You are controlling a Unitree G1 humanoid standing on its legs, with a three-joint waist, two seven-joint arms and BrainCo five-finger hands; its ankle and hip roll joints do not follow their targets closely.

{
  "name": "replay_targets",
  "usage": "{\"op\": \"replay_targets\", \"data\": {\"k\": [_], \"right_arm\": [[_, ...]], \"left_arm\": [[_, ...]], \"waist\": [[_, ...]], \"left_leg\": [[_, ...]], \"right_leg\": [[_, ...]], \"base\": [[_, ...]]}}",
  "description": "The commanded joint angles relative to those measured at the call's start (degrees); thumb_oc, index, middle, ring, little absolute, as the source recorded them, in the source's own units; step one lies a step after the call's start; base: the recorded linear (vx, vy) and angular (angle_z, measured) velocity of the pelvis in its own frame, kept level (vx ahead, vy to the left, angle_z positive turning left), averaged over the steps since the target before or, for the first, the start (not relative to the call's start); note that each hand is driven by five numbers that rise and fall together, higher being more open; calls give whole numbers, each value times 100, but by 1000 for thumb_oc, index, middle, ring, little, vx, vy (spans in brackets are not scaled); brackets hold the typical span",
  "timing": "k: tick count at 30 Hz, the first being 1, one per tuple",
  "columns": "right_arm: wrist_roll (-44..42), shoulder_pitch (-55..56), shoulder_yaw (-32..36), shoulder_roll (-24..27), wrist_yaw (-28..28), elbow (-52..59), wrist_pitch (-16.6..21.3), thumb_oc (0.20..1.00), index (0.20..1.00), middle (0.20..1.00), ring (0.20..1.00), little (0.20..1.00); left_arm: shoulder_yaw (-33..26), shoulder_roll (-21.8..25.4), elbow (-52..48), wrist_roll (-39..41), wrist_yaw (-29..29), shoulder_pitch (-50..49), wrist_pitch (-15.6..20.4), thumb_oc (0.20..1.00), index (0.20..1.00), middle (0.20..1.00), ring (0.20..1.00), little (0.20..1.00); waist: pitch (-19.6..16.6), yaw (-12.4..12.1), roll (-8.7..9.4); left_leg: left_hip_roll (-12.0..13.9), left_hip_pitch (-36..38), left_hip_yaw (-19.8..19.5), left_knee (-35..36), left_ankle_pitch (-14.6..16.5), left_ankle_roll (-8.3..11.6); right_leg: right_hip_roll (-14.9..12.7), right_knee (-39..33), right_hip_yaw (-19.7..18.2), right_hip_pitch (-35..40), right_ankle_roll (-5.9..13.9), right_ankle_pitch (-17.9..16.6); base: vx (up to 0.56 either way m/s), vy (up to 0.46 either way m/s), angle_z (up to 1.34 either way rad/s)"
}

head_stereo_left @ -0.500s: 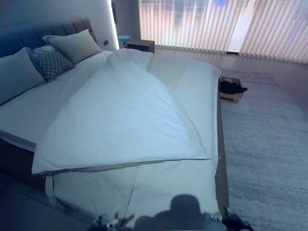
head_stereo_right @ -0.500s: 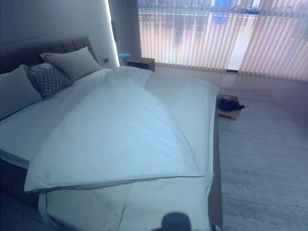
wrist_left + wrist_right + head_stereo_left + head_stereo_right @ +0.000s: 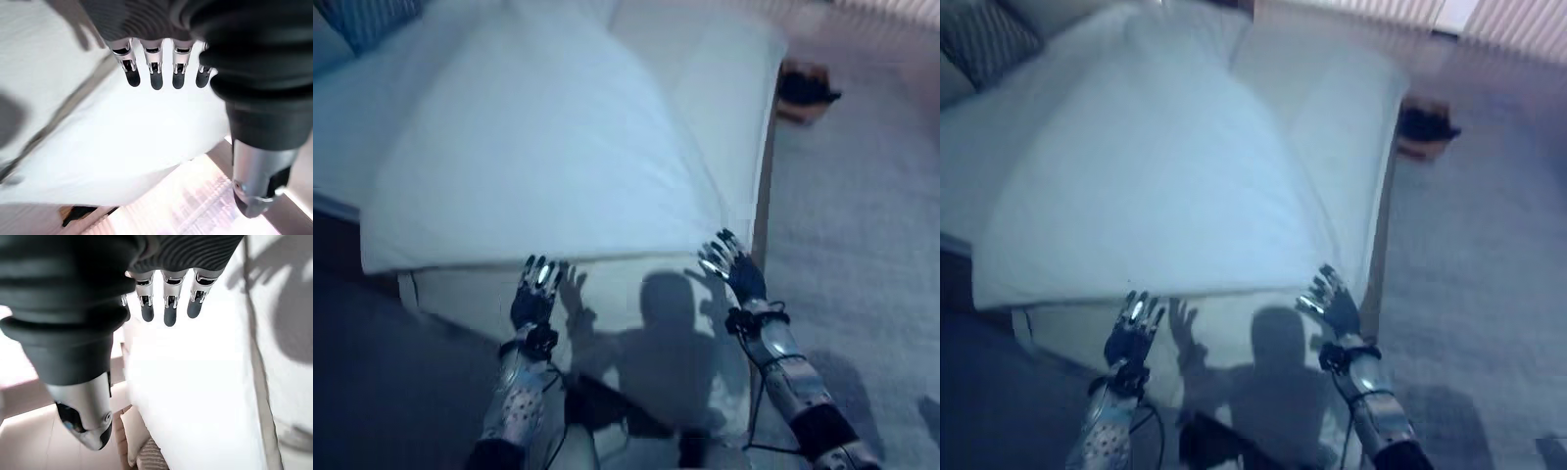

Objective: Make the bed

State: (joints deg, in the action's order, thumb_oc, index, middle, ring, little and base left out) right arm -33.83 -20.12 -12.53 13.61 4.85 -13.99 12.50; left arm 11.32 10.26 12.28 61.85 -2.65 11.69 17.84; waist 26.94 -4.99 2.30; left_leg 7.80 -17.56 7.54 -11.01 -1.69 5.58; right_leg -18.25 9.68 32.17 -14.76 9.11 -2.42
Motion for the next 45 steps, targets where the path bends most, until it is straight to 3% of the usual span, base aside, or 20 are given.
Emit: {"op": "replay_targets", "data": {"k": [1, 3, 8, 18, 25, 32, 45], "right_arm": [[-549, -178, -61, -81, 236, 525, 476, 1000, 1000, 1000, 1000, 1000], [-947, -457, -93, -235, 328, 536, 564, 1000, 1000, 1000, 1000, 1000], [-1532, -790, -141, -436, 808, 413, 776, 1000, 1000, 1000, 1000, 1000], [-3119, -1148, -281, -808, 549, 258, 1058, 1000, 1000, 1000, 1000, 1000], [-4135, -1663, -89, -977, 66, -71, 1216, 1000, 1000, 1000, 1000, 1000], [-4670, -2439, 245, -832, -267, -483, 1396, 1000, 1000, 1000, 1000, 1000], [-4919, -3566, 651, -420, -106, -1306, 1589, 1000, 1000, 1000, 1000, 1000]], "left_arm": [[64, 5, -585, 82, -214, 72, 467, 1000, 1000, 1000, 1000, 1000], [247, -42, -646, 79, -386, 397, 537, 1000, 1000, 1000, 1000, 1000], [472, 62, -893, -279, -841, 820, 585, 1000, 1000, 1000, 1000, 1000], [730, 197, -1222, -936, -1255, 1236, 486, 1000, 1000, 1000, 1000, 1000], [992, 266, -1286, -1118, -1123, 1350, 422, 1000, 1000, 1000, 1000, 1000], [1258, 431, -1393, -1154, -775, 1251, 346, 1000, 1000, 1000, 1000, 1000], [1547, 666, -1585, -1094, -510, 1128, 296, 1000, 1000, 1000, 1000, 1000]], "waist": [[67, -44, -20], [280, -18, -14], [286, -5, -30], [286, -46, -21], [286, -146, -117], [286, -292, -243], [286, -456, -347]], "left_leg": [[-189, -140, 10, -136, 274, -59], [-190, -492, 8, -268, 254, -79], [-182, -1386, -29, -517, 248, -90], [-213, -2091, -56, -613, 260, -107], [-306, -2236, -95, -629, 285, -140], [-390, -2281, -114, -523, 260, -177], [-455, -2296, -135, -442, 271, -229]], "right_leg": [[-299, 302, -176, -357, 352, -458], [-375, 449, -190, -684, 341, -464], [-481, 691, -146, -1501, 306, -432], [-649, 866, 57, -2127, 314, -472], [-769, 967, 130, -2258, 336, -473], [-848, 989, 164, -2326, 380, -499], [-839, 1042, 146, -2423, 416, -486]], "base": [[-207, 12, 7], [-119, -18, 13], [-65, -24, 12], [-6, -34, 5], [-1, -14, 7], [3, -13, 13], [5, 2, 3]]}}
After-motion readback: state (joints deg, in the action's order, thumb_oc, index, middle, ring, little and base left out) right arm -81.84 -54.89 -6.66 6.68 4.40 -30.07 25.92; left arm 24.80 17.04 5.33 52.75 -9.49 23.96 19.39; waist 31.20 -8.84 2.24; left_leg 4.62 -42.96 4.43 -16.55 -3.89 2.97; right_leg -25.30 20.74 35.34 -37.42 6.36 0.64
